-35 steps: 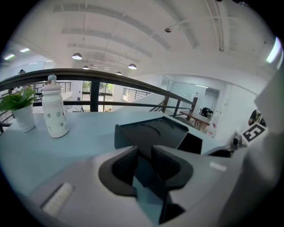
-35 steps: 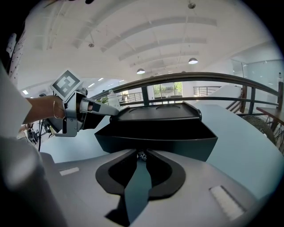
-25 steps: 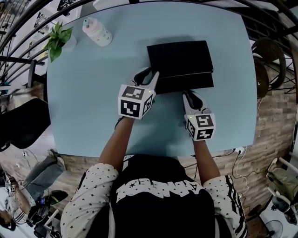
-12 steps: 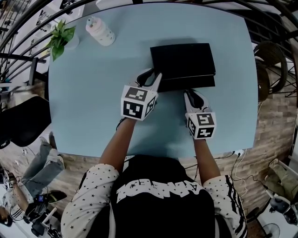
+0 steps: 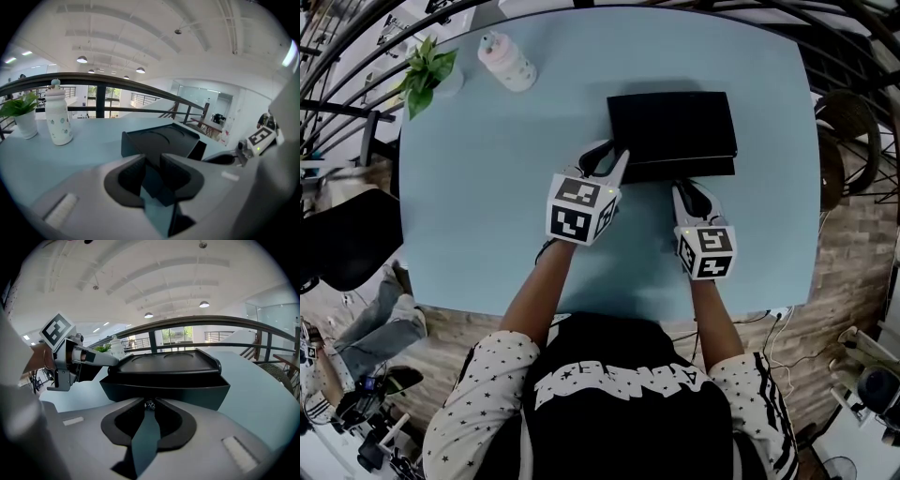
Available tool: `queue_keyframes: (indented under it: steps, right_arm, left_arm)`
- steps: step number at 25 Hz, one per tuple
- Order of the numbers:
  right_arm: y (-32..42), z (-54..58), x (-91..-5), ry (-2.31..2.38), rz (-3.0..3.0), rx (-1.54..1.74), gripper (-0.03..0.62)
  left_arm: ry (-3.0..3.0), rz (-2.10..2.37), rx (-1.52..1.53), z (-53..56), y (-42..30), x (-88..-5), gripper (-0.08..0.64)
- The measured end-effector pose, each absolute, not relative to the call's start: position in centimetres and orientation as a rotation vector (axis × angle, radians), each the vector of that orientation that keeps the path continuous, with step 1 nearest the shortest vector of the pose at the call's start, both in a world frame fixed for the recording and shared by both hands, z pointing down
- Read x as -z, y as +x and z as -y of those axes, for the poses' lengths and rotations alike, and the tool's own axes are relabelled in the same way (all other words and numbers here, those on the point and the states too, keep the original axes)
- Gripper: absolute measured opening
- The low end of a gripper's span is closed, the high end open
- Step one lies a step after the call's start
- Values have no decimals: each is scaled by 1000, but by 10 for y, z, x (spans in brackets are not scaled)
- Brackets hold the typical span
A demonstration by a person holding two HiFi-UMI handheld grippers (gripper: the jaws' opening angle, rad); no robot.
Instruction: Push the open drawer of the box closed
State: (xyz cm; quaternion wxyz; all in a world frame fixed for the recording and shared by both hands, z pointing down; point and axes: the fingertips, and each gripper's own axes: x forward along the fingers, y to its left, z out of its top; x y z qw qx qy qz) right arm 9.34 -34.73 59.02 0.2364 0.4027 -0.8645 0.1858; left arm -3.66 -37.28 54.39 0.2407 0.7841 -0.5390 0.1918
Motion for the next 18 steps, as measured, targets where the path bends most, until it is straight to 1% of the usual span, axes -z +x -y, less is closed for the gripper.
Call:
queue_keyframes:
  steps: [18]
  right_arm:
    - [87,359,-590,1129,2386,-507,71]
  left_arm:
    - [2140,1477,-527,373,-39,-544,0]
